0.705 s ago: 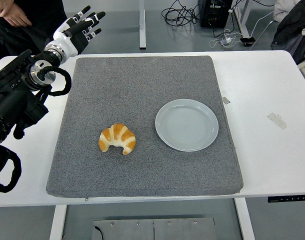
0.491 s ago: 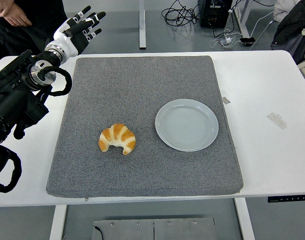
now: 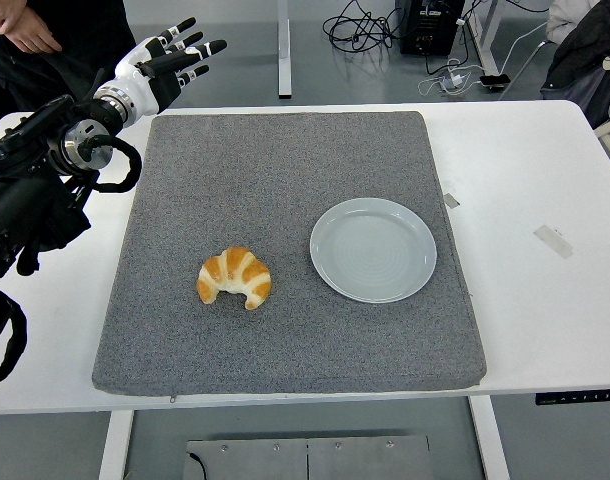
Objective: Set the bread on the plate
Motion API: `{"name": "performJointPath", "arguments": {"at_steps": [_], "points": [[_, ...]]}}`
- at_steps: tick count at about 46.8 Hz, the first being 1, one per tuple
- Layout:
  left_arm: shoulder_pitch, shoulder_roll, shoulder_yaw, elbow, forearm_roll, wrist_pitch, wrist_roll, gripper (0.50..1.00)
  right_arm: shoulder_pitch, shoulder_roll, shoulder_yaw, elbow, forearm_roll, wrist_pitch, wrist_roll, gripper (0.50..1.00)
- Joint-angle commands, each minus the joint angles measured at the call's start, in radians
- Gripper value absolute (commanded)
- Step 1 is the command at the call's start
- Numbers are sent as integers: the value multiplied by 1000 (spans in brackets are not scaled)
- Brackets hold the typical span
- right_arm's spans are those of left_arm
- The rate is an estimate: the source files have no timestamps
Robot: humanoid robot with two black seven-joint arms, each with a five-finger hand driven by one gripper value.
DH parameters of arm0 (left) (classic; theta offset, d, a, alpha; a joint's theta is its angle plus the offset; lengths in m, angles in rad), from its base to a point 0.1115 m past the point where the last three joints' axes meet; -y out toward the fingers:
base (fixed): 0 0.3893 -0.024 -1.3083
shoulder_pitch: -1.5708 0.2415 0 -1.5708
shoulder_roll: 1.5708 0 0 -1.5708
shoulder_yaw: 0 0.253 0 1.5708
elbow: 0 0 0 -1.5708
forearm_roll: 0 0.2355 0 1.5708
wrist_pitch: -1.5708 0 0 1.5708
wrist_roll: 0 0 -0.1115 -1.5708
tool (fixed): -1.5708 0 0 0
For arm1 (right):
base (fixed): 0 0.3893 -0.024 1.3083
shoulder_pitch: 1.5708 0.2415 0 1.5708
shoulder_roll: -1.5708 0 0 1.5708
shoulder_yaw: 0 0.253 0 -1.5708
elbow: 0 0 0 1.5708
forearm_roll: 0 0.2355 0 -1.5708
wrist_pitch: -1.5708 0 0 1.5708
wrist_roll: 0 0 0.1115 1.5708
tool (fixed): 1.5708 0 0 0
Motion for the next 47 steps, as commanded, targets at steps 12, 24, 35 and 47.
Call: {"name": "performJointPath", "arguments": {"at_steps": [12, 24, 35, 47], "points": [[-73, 33, 330, -26, 143, -12, -5, 980, 0, 0, 0, 0, 0, 1, 0, 1000], [-130, 177, 384, -197, 211, -129, -2, 980, 0, 0, 0, 0, 0, 1, 0, 1000], [-145, 341, 385, -552, 461, 29, 1, 978, 0, 0, 0, 0, 0, 1, 0, 1000], [-142, 441, 479, -823, 591, 119, 12, 980, 0, 0, 0, 0, 0, -1, 0, 1000]]}}
